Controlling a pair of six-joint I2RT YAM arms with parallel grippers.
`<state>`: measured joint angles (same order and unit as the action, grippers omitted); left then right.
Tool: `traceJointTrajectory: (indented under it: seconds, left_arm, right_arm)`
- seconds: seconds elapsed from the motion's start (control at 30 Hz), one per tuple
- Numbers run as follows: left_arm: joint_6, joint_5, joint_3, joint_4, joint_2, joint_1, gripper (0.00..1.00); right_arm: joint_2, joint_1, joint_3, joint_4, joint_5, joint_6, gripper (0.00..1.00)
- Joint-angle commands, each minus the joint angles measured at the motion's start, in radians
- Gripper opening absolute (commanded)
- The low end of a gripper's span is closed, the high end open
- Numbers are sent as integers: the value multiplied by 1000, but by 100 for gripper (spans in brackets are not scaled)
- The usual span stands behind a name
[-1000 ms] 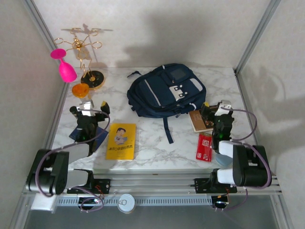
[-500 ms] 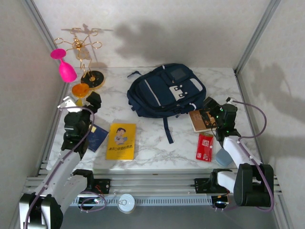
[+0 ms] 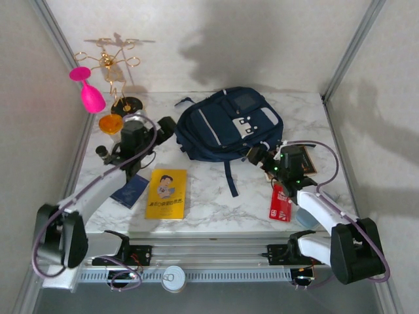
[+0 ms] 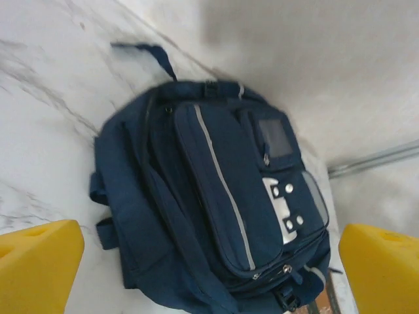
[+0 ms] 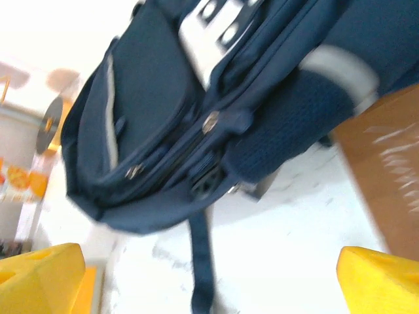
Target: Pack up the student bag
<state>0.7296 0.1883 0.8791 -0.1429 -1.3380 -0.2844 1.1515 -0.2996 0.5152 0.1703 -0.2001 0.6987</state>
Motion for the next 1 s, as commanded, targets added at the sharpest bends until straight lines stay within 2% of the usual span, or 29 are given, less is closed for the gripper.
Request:
traceJointTrajectory:
  seconds: [0.0, 0.17, 0.3, 0.53, 0.63, 0.8, 0.97]
  left_arm:
    - [-7, -16, 82, 98, -121, -27, 99]
    - [24, -32, 206, 131, -344, -43, 99]
    - [37, -31, 289, 137, -495, -45, 94]
    - [97, -7, 368, 73, -655, -46, 84]
    - [118, 36, 386, 12, -697, -46, 78]
    - [154, 35, 379, -30, -704, -45, 53]
    - [180, 17, 360, -34, -641, -42, 27]
  right_arm:
    - [15, -58, 37, -22, -31, 35, 99]
    - [40, -116, 52, -22, -58, 53, 99]
    - [13, -119, 36, -3, -72, 54, 99]
    - [-26, -121, 21, -25, -38, 45, 99]
    - [-29, -120, 20, -29, -36, 41, 99]
    - [-27, -120, 27, -48, -21, 18, 99]
    - [-17, -119, 35, -67, -12, -4, 99]
